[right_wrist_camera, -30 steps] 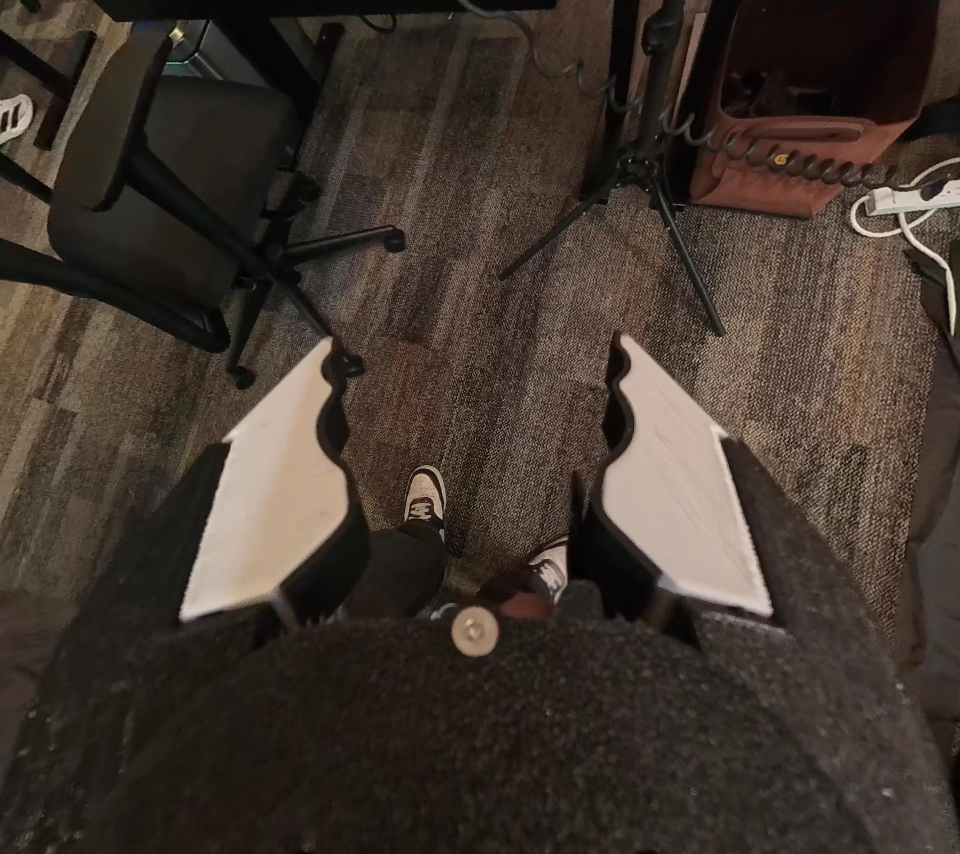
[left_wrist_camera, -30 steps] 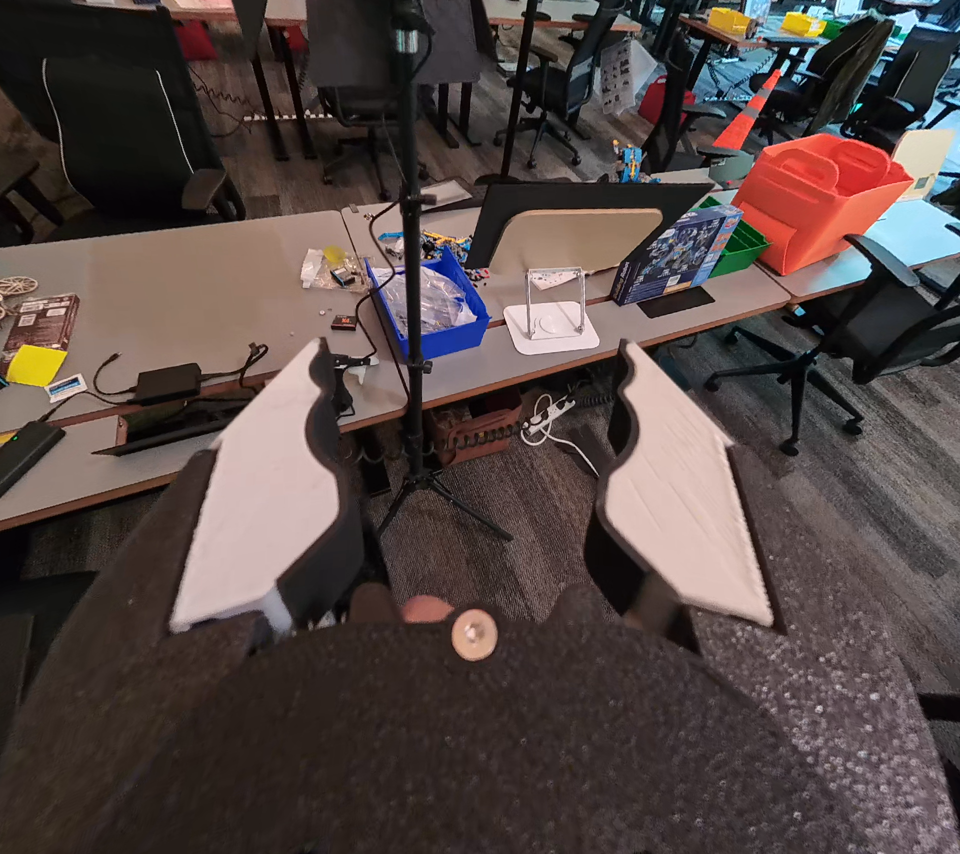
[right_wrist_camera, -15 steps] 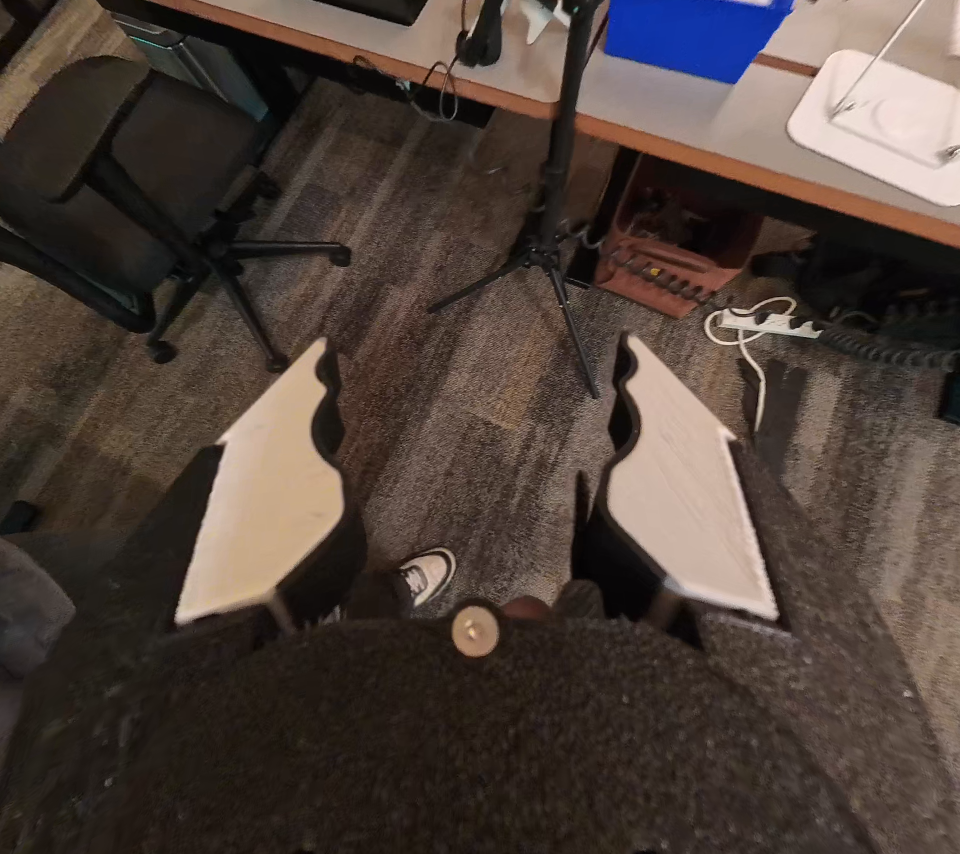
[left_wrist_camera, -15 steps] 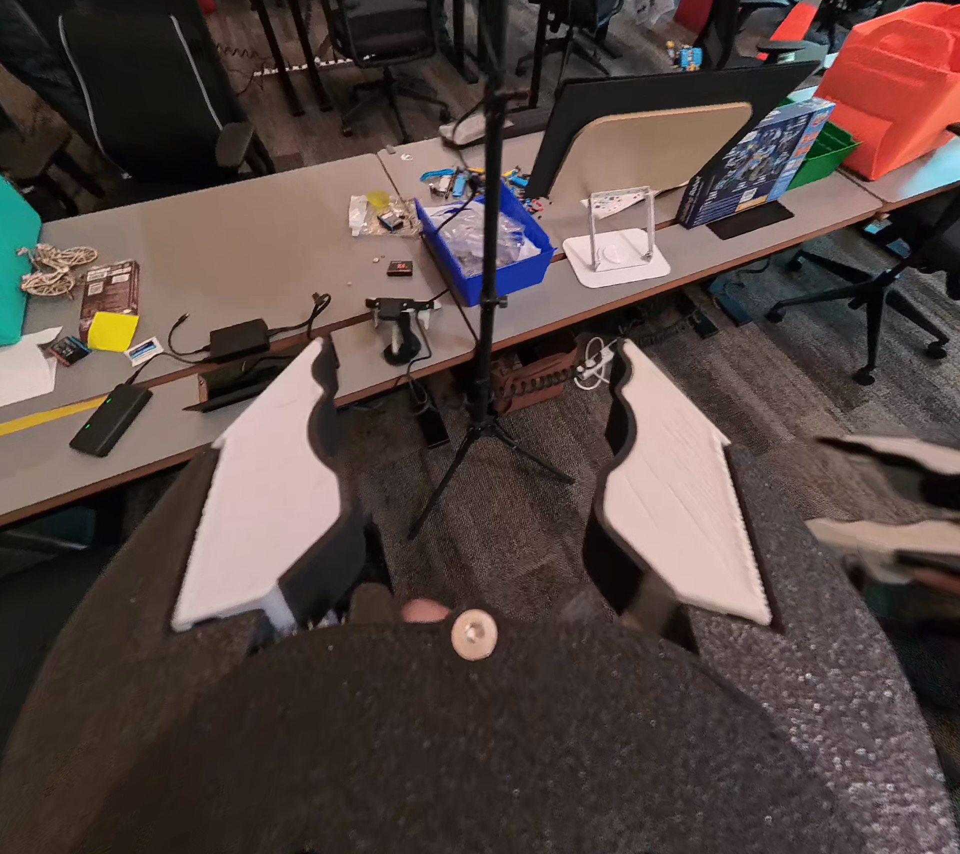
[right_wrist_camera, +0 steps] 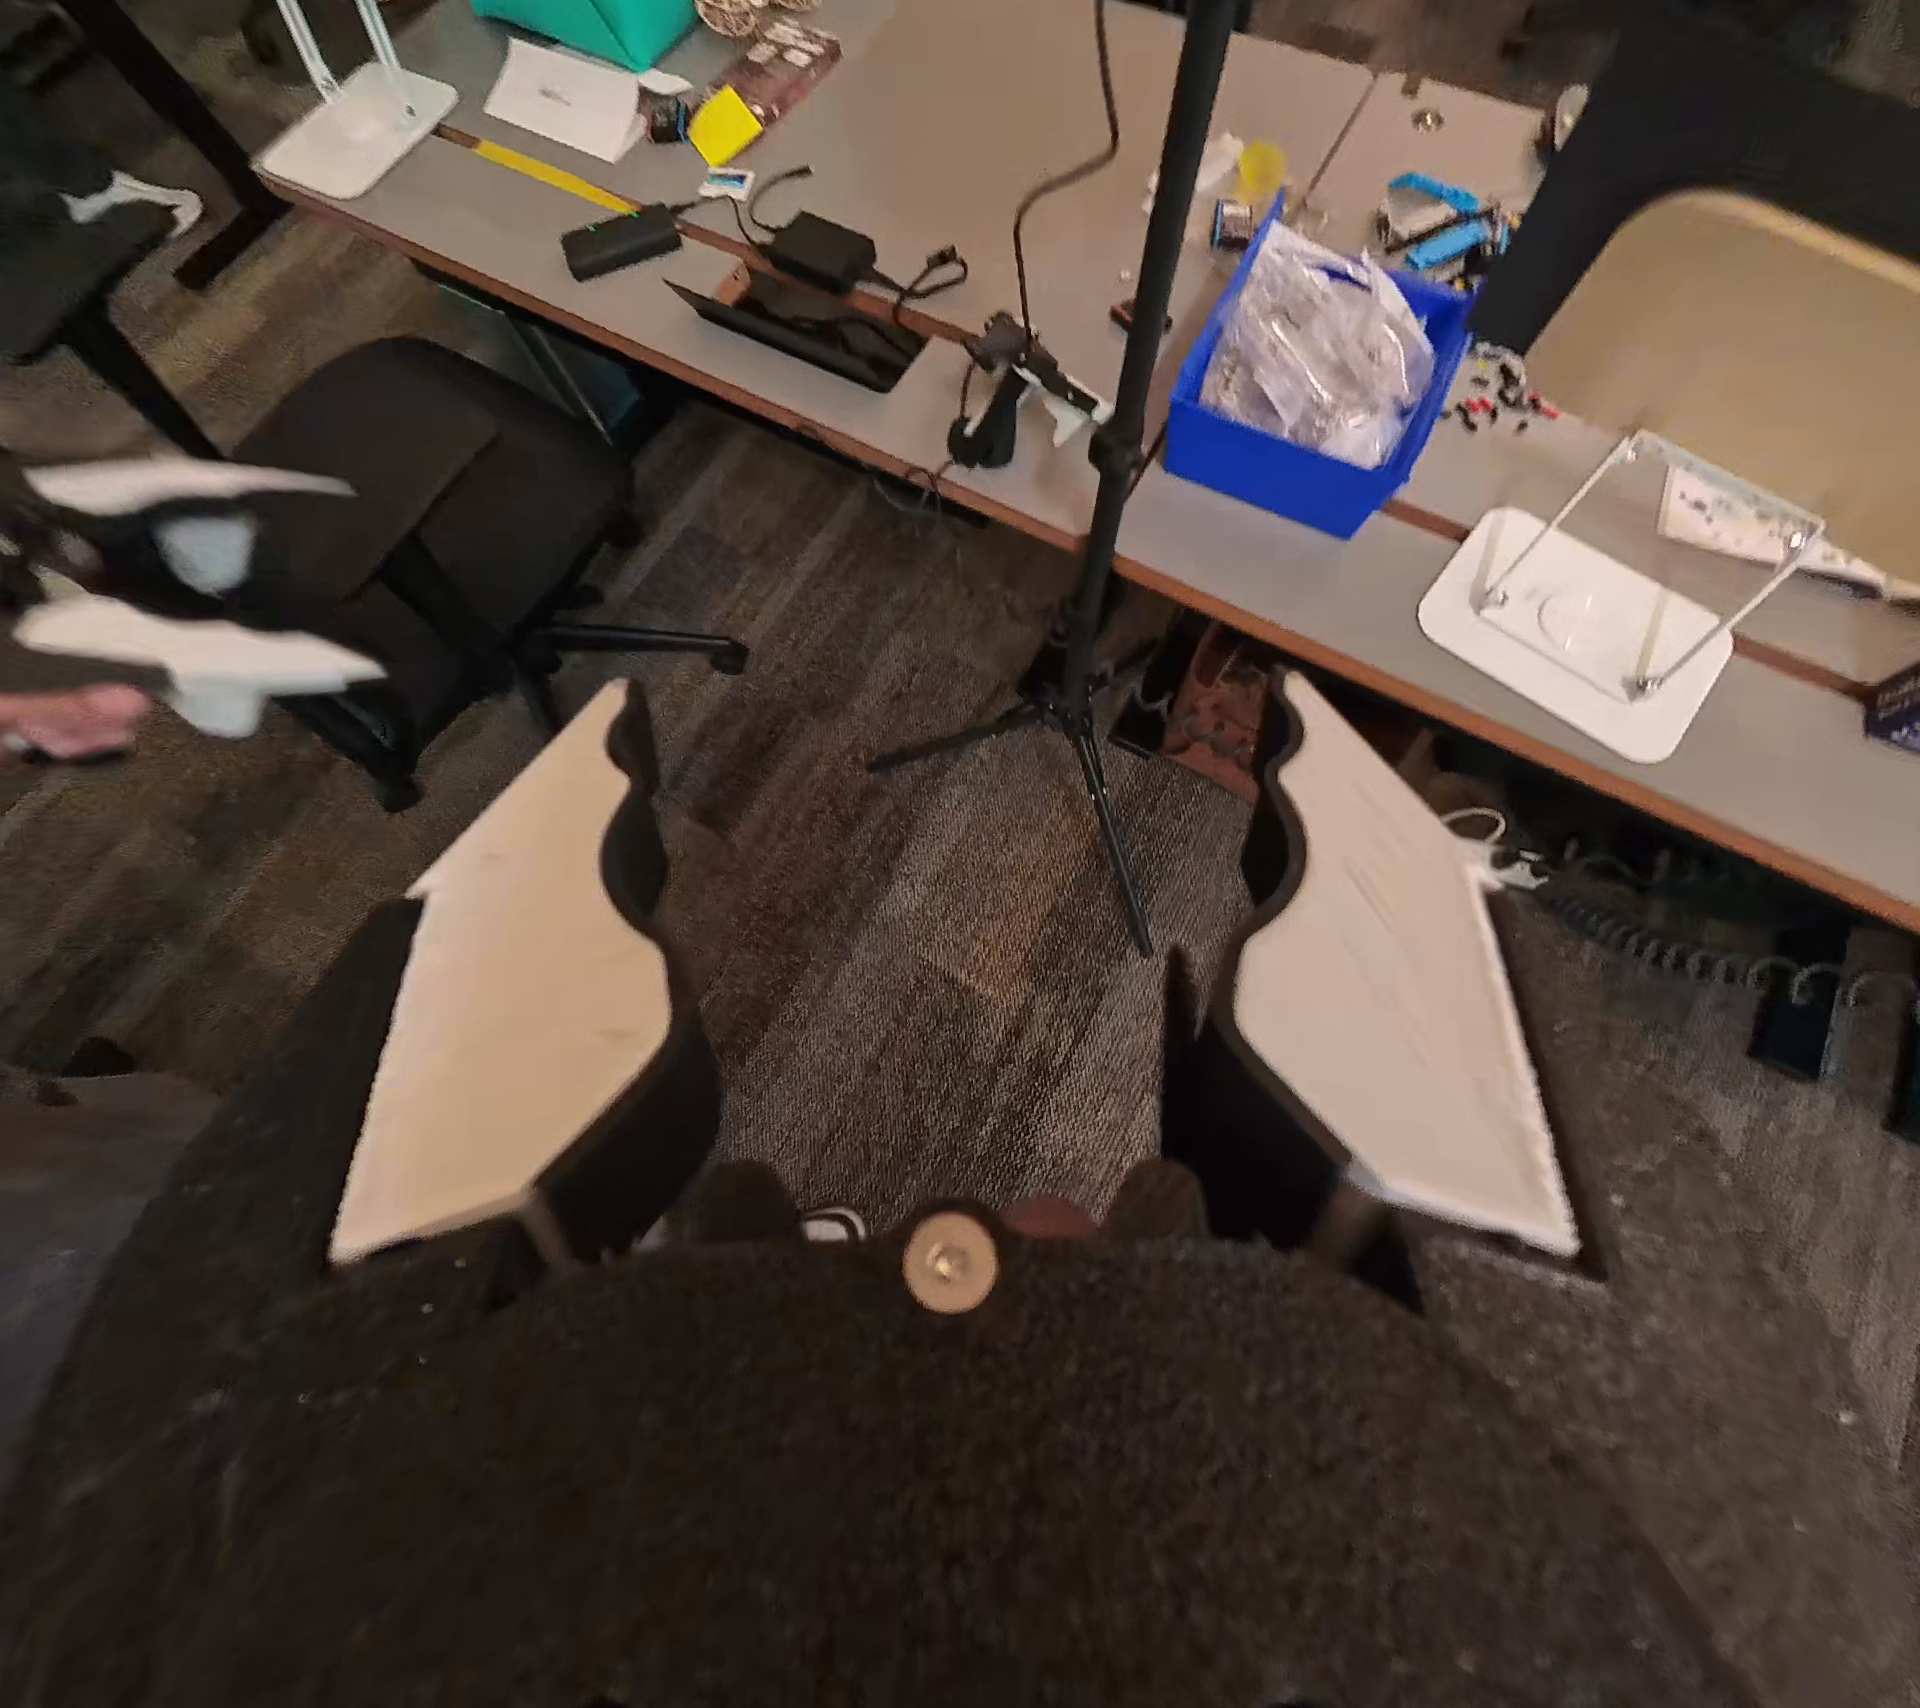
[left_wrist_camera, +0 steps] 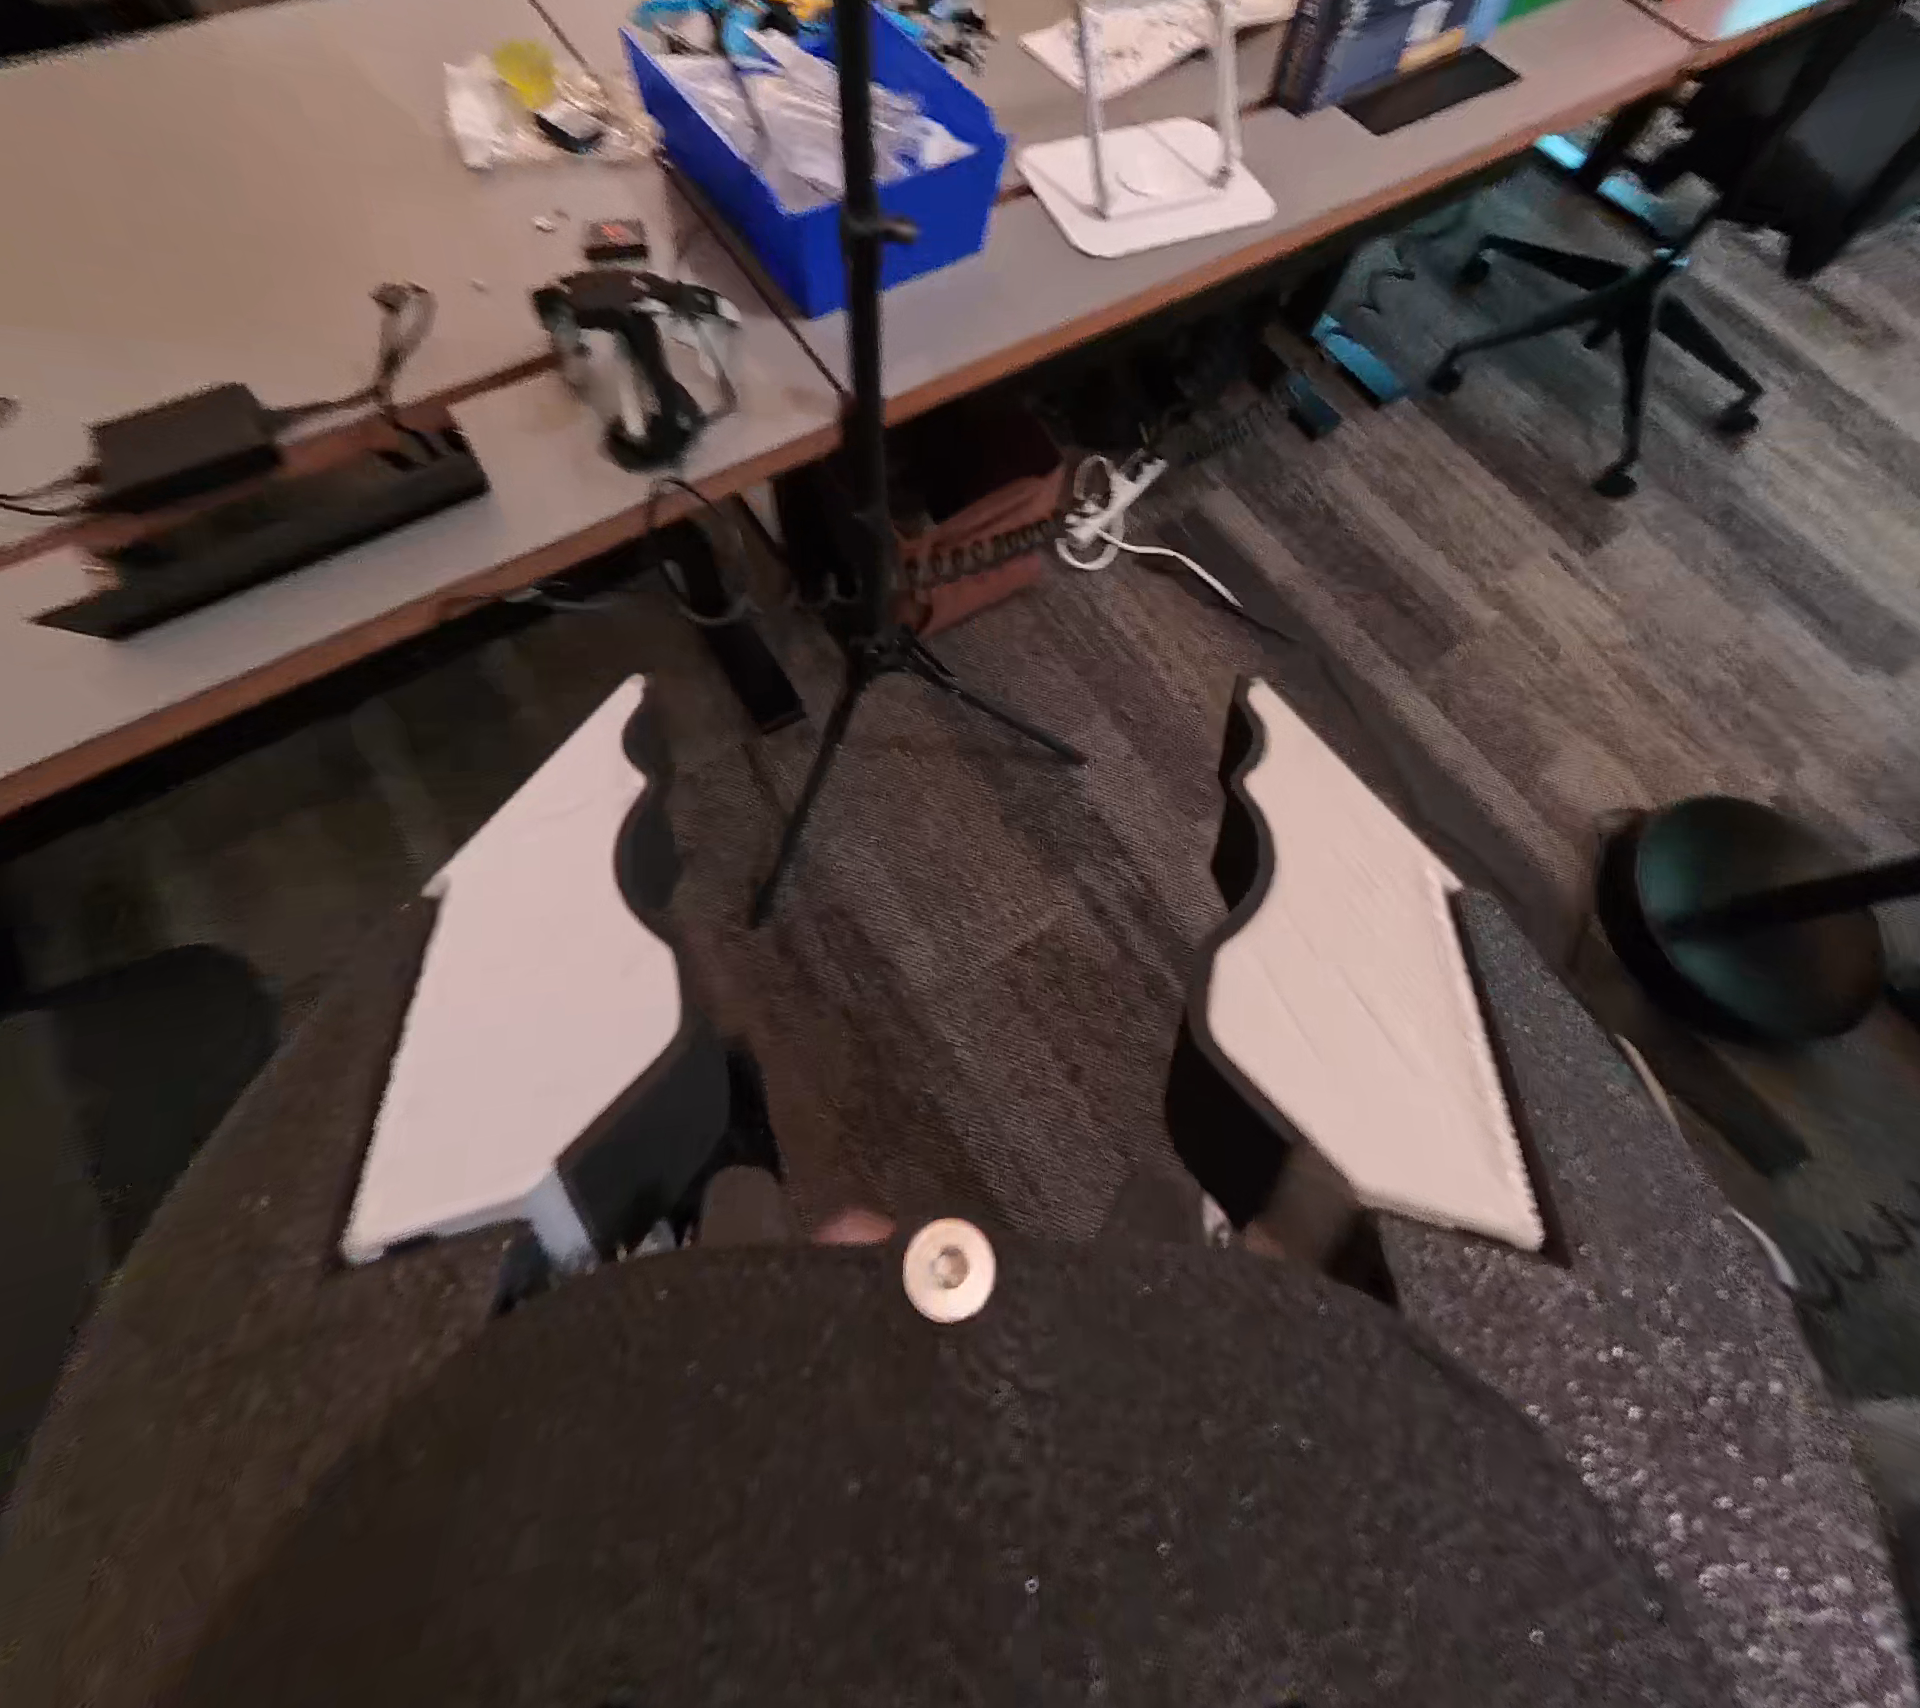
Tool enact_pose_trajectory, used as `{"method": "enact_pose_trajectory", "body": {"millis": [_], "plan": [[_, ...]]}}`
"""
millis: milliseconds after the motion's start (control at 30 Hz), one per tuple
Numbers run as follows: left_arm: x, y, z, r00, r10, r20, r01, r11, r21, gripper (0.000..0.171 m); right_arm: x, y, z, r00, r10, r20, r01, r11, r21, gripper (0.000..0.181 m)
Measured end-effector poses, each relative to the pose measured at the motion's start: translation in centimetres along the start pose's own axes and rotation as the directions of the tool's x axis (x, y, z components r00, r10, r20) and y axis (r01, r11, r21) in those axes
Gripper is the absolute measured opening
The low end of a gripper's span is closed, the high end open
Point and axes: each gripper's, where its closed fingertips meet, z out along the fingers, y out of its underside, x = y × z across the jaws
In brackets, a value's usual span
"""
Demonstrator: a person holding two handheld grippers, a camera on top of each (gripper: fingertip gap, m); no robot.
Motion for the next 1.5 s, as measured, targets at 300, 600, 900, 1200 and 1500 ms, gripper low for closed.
{"method": "enact_pose_trajectory", "body": {"millis": [300, 600, 900, 1200, 1500], "plan": [[7.7, 2.8, 5.2, 0.970, 0.017, -0.241, -0.025, 0.999, -0.031, 0.104, 1.4, -10.4, -0.9, 0.999, -0.039, 0.005, 0.039, 0.999, 0.021, 0.118], [11.5, 0.8, 6.6, 0.936, 0.034, -0.350, -0.040, 0.999, -0.011, 0.103, 1.4, -15.9, 0.3, 1.000, 0.015, -0.013, -0.014, 0.998, 0.068, 0.118], [6.5, -2.3, 4.8, 0.870, -0.016, -0.493, -0.014, 0.998, -0.058, 0.102, 0.4, -17.0, 1.4, 0.999, 0.050, -0.011, -0.049, 0.996, 0.071, 0.120], [-3.4, -15.3, 0.6, 0.712, 0.046, -0.701, 0.018, 0.996, 0.084, 0.103, -2.4, -19.5, 2.7, 0.996, 0.085, 0.009, -0.085, 0.989, 0.124, 0.117], [-13.4, -29.1, 2.6, 0.731, 0.301, -0.613, -0.109, 0.937, 0.331, 0.102, 3.3, -21.2, 6.1, 0.996, 0.080, 0.027, -0.082, 0.989, 0.121, 0.112]]}}
